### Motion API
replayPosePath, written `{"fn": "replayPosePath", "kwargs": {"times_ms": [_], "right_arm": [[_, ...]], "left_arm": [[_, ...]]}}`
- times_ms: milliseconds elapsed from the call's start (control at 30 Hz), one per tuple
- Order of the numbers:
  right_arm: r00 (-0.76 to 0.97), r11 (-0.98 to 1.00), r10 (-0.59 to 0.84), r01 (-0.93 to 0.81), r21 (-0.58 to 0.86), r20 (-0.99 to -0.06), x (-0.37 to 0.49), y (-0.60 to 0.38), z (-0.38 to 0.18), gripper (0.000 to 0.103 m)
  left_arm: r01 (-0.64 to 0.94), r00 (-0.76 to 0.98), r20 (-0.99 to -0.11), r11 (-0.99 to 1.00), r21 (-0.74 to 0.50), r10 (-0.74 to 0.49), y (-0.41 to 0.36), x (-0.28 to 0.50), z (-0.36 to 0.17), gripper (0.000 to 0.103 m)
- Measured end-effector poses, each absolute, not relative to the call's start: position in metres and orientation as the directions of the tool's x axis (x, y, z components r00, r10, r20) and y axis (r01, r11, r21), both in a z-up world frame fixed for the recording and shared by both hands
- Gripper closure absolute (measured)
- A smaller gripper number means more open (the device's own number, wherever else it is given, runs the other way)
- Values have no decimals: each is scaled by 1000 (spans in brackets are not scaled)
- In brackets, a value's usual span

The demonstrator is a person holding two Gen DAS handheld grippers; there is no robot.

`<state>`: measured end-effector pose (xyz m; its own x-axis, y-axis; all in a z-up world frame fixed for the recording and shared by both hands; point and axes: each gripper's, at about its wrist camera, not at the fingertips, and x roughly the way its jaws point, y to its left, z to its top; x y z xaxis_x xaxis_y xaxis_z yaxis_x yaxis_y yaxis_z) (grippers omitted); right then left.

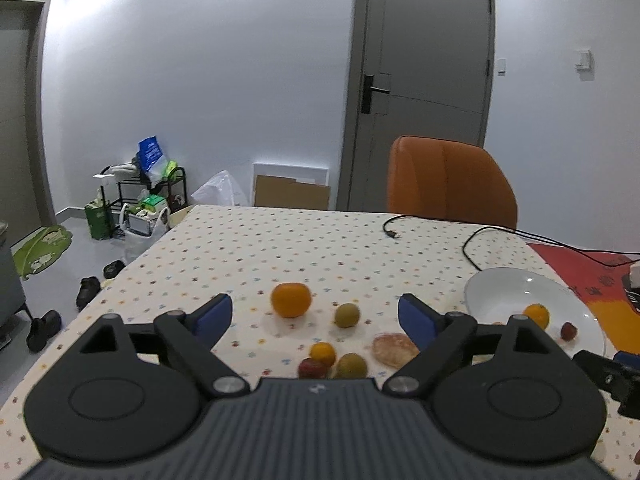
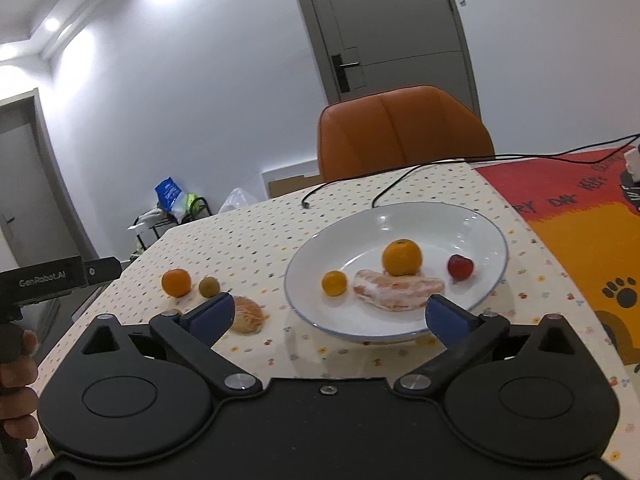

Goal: Organize fruits
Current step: 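Move both grippers back toward the remaining fruit on the tablecloth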

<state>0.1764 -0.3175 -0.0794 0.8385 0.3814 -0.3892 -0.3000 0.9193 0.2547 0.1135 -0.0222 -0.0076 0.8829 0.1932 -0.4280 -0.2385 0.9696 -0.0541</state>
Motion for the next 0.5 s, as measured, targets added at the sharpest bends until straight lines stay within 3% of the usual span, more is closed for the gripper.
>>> {"fn": "replayPosePath", "kwargs": {"times_ms": [500], "right_arm": [[801, 899, 437, -383, 211, -408, 175, -281, -77, 0]], "left_arm": [[-268, 871, -451, 958, -105, 194, 9, 106, -24, 17]]}}
